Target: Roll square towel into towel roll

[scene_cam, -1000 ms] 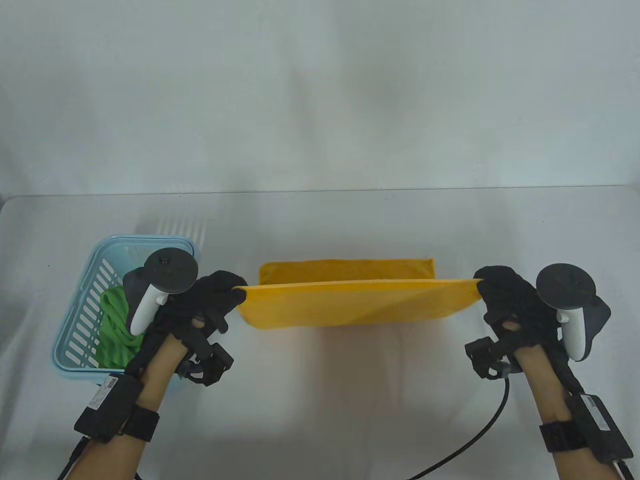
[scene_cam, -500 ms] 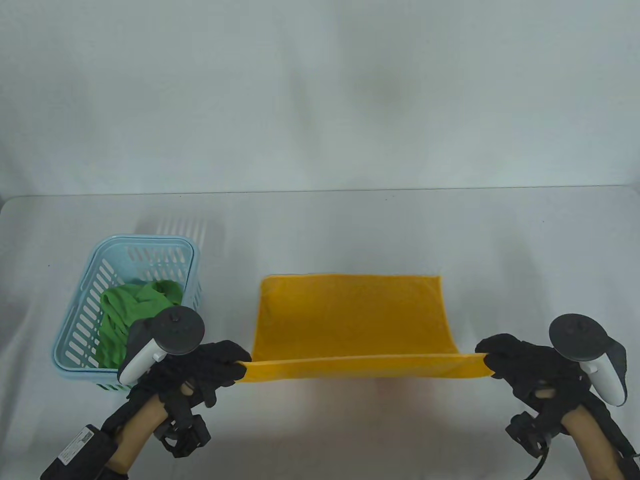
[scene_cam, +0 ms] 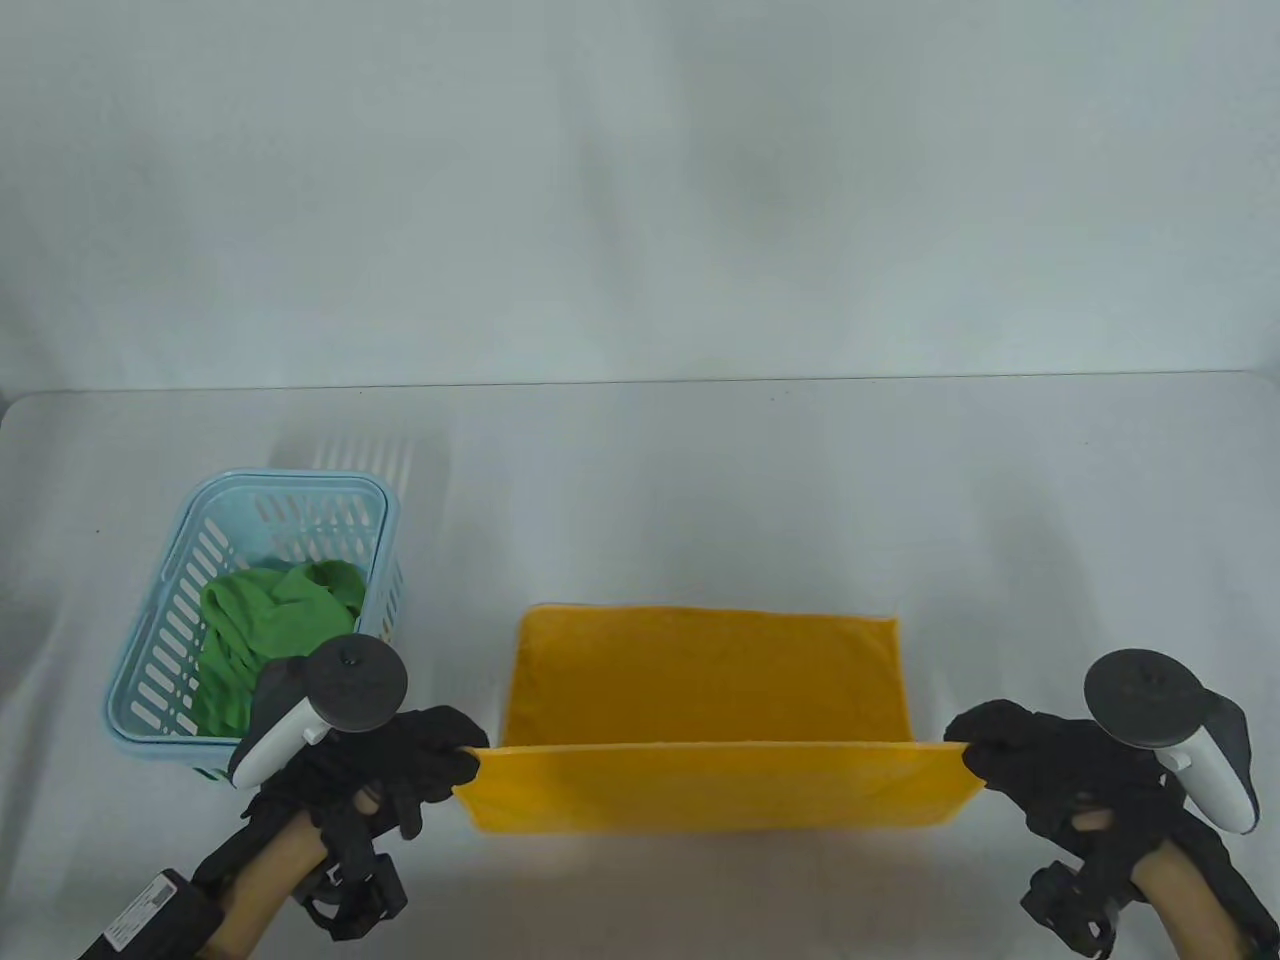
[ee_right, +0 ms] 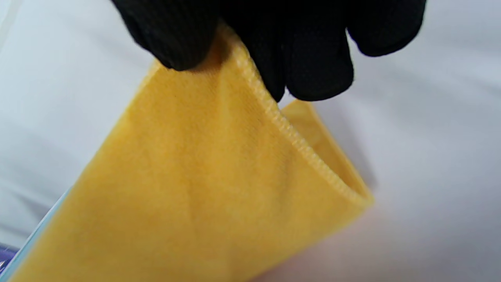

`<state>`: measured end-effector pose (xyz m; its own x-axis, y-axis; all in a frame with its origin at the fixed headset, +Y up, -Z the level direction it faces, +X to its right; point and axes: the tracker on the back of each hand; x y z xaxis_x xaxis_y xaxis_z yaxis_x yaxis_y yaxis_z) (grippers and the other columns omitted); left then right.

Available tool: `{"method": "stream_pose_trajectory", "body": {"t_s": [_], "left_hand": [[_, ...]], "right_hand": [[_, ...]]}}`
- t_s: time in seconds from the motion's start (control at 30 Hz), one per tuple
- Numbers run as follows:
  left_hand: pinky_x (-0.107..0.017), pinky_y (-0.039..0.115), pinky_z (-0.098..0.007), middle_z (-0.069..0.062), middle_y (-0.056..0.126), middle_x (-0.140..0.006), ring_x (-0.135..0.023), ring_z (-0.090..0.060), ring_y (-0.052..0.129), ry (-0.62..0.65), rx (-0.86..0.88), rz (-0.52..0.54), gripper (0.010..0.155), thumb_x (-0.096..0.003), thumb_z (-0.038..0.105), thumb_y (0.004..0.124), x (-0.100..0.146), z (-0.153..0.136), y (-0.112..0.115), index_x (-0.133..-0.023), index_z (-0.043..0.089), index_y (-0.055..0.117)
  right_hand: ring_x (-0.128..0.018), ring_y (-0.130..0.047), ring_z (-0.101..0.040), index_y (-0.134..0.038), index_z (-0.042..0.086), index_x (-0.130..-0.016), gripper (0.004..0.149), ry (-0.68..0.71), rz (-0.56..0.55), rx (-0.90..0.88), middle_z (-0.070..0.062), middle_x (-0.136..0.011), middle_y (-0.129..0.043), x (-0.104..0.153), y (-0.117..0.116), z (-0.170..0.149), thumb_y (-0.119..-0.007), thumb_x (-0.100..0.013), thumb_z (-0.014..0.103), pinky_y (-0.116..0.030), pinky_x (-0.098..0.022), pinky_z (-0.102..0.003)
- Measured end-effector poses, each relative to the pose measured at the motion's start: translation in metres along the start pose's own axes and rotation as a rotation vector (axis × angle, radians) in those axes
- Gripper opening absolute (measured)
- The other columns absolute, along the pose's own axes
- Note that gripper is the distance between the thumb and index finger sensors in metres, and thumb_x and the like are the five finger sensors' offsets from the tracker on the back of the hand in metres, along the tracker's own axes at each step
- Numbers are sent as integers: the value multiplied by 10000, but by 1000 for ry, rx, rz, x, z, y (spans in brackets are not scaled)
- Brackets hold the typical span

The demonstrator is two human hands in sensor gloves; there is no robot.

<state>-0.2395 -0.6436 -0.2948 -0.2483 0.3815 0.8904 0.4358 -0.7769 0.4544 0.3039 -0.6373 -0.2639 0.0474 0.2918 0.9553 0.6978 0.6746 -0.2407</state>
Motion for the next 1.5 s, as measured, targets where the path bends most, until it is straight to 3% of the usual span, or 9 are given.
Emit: {"method": "stream_pose_trajectory", "body": {"t_s": [0.17,0.37,0.57,0.93,1.2,1.5], "left_hand": [[-618,795,-486,66,1002,-788,-681,-204,1064,-95,-81,147,415,-400,407,804,-28,17,-16,-805,341,870],[-617,797,-484,68,1002,-783,-677,-201,1066,-211,-210,230,417,-397,410,802,-69,28,-15,-801,336,870],[-623,789,-485,71,994,-789,-688,-204,1056,-304,-305,274,420,-398,424,792,-107,34,-10,-803,337,862],[-636,774,-489,80,976,-802,-711,-205,1036,-432,-398,289,422,-394,445,782,-174,29,20,-799,348,852],[-650,752,-497,74,945,-826,-729,-213,1002,-492,-335,268,451,-391,475,766,-192,11,37,-817,344,835],[-678,712,-508,38,824,-944,-779,-219,928,-498,-278,275,633,-379,550,720,-188,2,40,-966,316,688]], "right_hand": [[-698,-918,-306,-823,312,-753,384,-81,-94,44,1,-741,-932,-24,0,2,-797,-375,372,-712,-567,-553],[-696,-919,-298,-816,318,-755,385,-172,-153,39,10,-741,-928,-61,-4,-1,-792,-376,379,-716,-568,-546],[-700,-915,-296,-811,315,-758,387,-260,-195,17,10,-744,-923,-96,-10,-6,-789,-378,381,-714,-572,-544],[-730,-894,-292,-803,324,-758,396,-429,-318,67,17,-768,-903,-153,-42,-27,-788,-370,404,-701,-591,-537],[-687,-867,-308,-802,330,-756,405,-447,-363,86,14,-765,-894,-169,-58,-40,-790,-362,422,-686,-602,-524],[-747,-814,-302,-612,341,-921,629,-445,-348,85,13,-895,-784,-166,-59,-43,-774,-340,517,-659,-624,-516]]}}
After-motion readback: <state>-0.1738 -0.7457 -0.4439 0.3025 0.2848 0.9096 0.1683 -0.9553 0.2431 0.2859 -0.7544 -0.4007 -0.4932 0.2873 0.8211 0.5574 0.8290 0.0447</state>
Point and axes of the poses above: the tracker on the back of each hand, its own z axis roughly to the thumb side, its own x axis roughly from the fingertips to the wrist, y = z × x
